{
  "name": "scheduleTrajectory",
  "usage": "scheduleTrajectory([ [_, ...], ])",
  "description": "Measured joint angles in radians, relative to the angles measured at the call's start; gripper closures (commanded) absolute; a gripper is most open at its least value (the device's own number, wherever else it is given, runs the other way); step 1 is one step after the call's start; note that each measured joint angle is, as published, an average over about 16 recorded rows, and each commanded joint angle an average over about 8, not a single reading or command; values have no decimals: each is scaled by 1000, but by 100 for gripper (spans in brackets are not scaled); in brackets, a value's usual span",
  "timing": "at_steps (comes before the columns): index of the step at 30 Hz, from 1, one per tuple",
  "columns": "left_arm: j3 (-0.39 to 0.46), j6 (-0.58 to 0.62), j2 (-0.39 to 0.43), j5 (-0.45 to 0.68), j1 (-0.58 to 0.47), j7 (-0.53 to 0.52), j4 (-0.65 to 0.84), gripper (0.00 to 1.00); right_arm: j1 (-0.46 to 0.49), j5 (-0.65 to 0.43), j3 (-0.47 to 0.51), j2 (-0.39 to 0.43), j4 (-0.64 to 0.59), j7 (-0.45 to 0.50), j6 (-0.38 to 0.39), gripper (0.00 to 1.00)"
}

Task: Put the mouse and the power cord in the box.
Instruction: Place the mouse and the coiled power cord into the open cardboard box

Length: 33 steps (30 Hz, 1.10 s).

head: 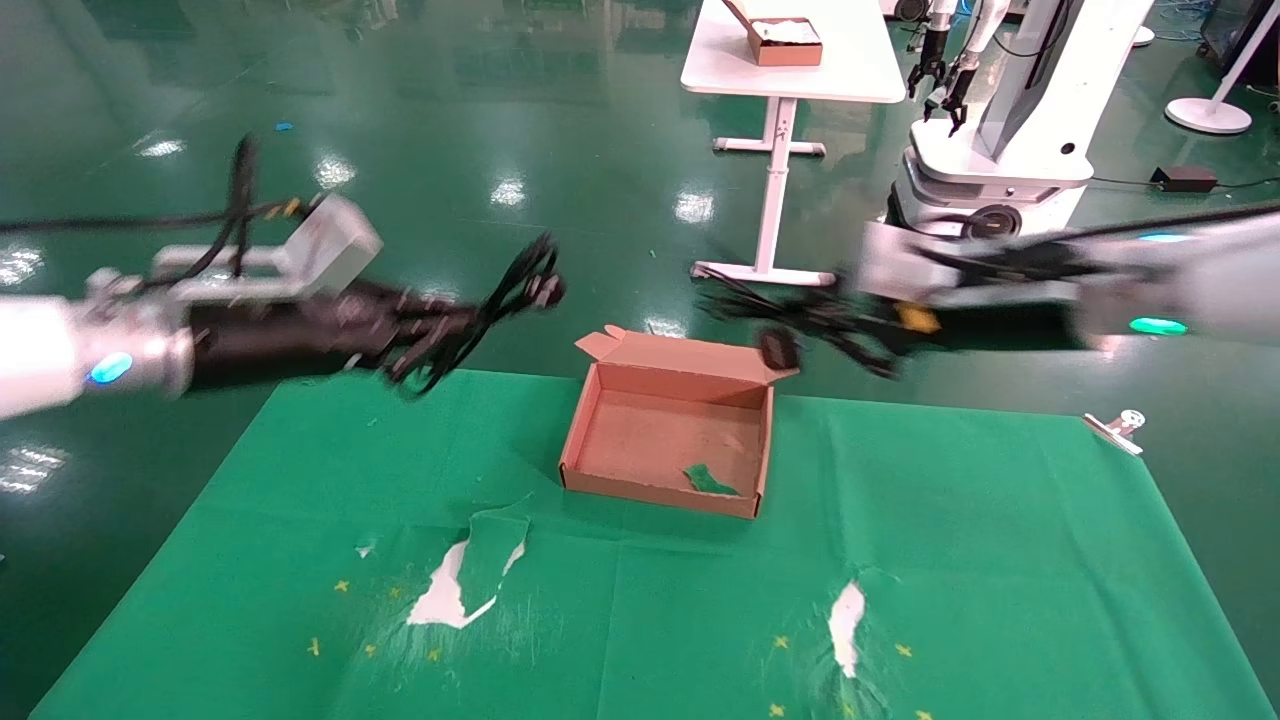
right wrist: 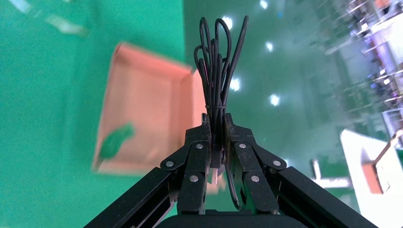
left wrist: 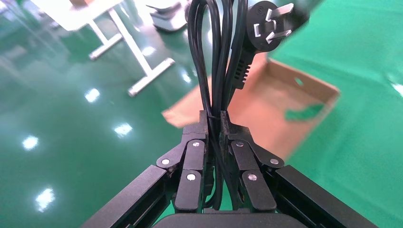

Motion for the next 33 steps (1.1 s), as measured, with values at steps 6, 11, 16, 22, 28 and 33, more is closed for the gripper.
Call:
scheduleTrajectory([
  [6,-12,-73,55,-19,-33,-27,-23,100,-62,8,4,-134,-16,-6,201,100],
  [11,-8,-66,60,-14,-52,-23,-47,100,-141,24,4,-200,-21,4,328,95],
  [16,9,-21,42,11,-62,0,-68,100,-210,50,1,-221,-2,37,388,32],
  [22,33,24,27,45,-61,33,-86,100,-249,81,-9,-219,26,80,389,0],
  [28,53,12,51,74,-49,61,-97,100,-242,97,-25,-214,35,83,411,0],
  [33,66,-44,109,92,-28,70,-98,100,-218,110,-28,-199,23,56,446,0],
])
